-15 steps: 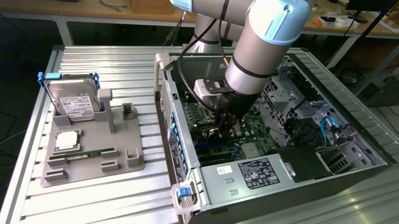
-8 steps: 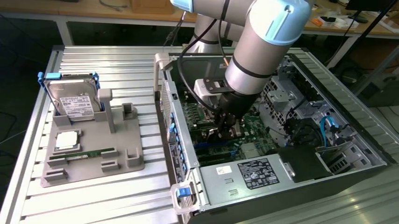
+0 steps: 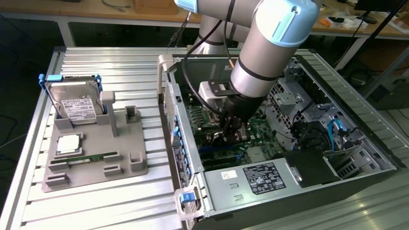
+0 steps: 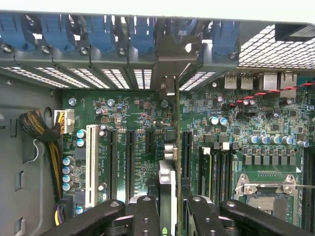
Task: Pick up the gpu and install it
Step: 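Insert the gpu into the slot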
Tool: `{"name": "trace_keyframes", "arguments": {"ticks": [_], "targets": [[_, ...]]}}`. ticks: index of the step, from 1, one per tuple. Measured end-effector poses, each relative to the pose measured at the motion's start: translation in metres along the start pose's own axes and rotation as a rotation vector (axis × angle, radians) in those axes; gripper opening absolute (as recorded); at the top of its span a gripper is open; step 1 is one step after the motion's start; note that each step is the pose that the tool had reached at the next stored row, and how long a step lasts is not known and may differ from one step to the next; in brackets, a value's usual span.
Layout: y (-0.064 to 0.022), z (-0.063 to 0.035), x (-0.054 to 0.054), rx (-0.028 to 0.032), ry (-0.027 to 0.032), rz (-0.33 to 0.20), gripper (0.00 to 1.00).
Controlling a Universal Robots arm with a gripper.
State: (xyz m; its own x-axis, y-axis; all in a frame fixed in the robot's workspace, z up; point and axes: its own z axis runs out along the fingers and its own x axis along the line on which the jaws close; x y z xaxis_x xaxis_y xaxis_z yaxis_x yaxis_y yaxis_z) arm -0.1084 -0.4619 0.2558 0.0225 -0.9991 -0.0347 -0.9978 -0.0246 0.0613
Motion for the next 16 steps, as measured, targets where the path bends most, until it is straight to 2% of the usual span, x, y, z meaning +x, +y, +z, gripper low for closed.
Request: {"name": "trace_keyframes", "arguments": {"ticks": [8,16], "targets": [[-0.0002,0.0034,0.0001,-0.0002,0.0002,0.0,0.27],[0.0,0.0007,0.0,-0.0001,0.0002,0.0,0.27]]}}
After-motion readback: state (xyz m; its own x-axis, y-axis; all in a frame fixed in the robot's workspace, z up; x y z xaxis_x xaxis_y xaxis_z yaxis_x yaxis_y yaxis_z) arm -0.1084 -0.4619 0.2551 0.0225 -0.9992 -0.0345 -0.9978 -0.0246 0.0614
